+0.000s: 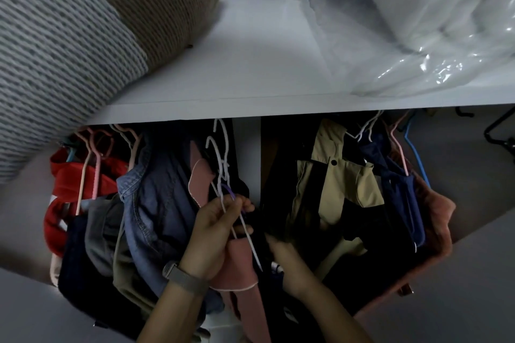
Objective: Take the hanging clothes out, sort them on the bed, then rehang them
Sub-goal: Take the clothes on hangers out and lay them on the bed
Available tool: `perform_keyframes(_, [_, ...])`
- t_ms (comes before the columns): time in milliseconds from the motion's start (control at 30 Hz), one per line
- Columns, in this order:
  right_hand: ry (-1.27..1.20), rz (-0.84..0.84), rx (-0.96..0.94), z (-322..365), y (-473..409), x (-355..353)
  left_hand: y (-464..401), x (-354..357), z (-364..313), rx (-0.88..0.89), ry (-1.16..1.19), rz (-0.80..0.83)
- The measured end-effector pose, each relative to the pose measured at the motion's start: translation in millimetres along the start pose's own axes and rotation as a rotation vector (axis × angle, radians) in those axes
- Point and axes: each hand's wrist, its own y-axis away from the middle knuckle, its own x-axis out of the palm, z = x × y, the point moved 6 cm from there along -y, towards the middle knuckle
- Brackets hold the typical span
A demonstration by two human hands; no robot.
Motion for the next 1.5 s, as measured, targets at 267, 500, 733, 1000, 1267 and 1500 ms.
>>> perform_keyframes(267, [-0.314,-0.089,-0.106,30,13,-53,-8,-20,2,-0.044,0.026,-0.066])
perform_keyframes(500, [-0.458,-0.346,-0.009,39,23,-116,-5,-27,42,-0.238,0.140,-0.115])
perform_keyframes(733, [-0.359,-0.697,0.008,58,-18,-169,-7,-18,32,-0.269,0.160,-0.108])
perform_keyframes(1000, [-0.042,-0.553,0.197,18,-86,-175,1,-27,24,-0.243,0.147,-0.110])
perform_keyframes(1267, [0.263,-0.468,0.236,11,-78,-170,4,-29,23,-0.239,0.130,-0.098])
perform_keyframes(1500, [0.331,-0.735,-0.083,51,6,-135,-6,-11,20,-0.215,0.071,-0.036])
